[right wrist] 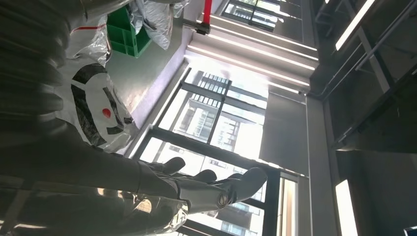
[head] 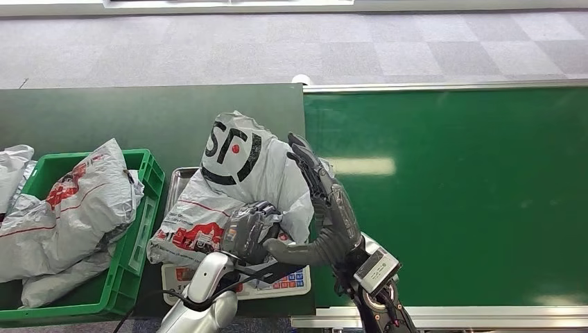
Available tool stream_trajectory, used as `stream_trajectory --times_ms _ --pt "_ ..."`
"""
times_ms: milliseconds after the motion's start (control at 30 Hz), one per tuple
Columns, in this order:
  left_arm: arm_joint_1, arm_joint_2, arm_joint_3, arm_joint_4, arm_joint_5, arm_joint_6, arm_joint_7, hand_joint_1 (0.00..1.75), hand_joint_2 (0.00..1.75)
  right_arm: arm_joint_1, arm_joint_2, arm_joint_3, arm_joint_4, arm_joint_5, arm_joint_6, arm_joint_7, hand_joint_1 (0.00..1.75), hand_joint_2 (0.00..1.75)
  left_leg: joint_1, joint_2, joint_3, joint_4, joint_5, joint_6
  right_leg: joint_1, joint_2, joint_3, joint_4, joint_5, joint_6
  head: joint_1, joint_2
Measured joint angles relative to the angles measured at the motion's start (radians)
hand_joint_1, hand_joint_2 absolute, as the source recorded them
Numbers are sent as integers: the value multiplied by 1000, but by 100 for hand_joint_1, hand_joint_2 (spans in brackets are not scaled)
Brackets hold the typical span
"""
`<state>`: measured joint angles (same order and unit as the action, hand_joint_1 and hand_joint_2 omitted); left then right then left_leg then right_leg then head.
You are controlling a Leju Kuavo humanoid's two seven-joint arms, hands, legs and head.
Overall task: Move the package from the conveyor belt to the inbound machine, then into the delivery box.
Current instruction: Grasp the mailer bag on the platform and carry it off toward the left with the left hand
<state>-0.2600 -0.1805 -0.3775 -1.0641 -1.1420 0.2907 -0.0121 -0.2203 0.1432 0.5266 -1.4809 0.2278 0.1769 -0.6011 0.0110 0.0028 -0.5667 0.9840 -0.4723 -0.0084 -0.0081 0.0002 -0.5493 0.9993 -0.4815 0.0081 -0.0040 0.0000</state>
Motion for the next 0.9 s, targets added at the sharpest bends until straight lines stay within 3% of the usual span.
stream_trajectory --times_ms 167,233,367,467,633,900 --pt "2 -12 32 1 54 -4 -65 171 175 0 3 1 0 0 3 -3 0 175 0 0 3 0 0 0 0 0 3 0 0 0 0 0" --pt "12 -16 45 -7 154 4 -165 175 175 0 3 2 0 0 3 -4 0 175 0 0 3 0 0 0 0 0 3 0 0 0 0 0" --pt "70 -17 67 -101 550 -26 -447 167 175 0 3 2 0 -2 2 -8 0 175 0 0 1 0 0 0 0 0 1 0 0 0 0 0" --pt "116 -13 73 -235 806 -51 -564 171 175 -2 3 1 2 -10 -8 -12 0 175 0 0 -2 0 0 0 0 0 -1 0 0 0 0 0" --pt "181 5 107 -456 1035 -49 -656 175 175 -2 2 1 10 -15 -25 -28 0 175 0 0 -4 0 0 0 0 0 -4 0 0 0 0 0" --pt "222 47 169 -757 1065 60 -682 174 175 -1 -4 1 36 -17 -33 -38 0 175 1 0 -4 0 0 0 1 0 -4 0 0 0 0 0"
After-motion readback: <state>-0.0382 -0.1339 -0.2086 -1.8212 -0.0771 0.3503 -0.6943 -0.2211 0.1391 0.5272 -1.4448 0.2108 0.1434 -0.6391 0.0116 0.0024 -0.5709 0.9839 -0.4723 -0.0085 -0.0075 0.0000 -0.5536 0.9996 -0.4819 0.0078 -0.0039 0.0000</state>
